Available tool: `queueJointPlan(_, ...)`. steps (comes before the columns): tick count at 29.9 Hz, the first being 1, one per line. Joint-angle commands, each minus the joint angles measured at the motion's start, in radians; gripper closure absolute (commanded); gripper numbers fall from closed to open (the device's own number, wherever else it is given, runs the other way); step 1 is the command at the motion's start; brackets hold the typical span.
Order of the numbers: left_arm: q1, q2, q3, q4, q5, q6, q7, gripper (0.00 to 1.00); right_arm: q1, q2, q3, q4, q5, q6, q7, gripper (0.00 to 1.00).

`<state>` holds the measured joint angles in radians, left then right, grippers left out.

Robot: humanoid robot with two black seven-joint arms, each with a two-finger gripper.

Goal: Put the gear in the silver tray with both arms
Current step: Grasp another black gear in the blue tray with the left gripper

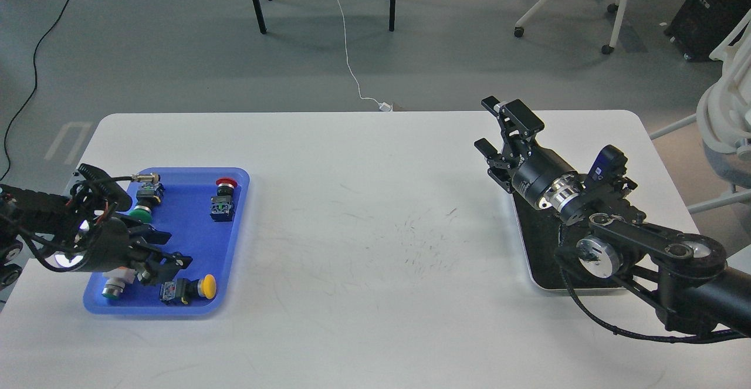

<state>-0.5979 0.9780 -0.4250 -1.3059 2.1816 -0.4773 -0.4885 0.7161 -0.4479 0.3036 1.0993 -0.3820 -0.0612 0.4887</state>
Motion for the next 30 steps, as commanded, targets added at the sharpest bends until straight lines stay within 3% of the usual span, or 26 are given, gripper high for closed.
queueJointPlan(1, 0.0, -0.018, 0.0, 0.008, 0.0, 0.0, 0.0, 0.4, 0.003, 0.003, 0.0, 0.001, 0.0, 0.0, 0.0, 0.03)
queueJointPlan(30, 0.001, -0.073, 0.031, 0.115, 0.0, 0.011, 0.0, 0.5, -0.001, -0.002, 0.0, 0.005, 0.0, 0.0, 0.0, 0.03)
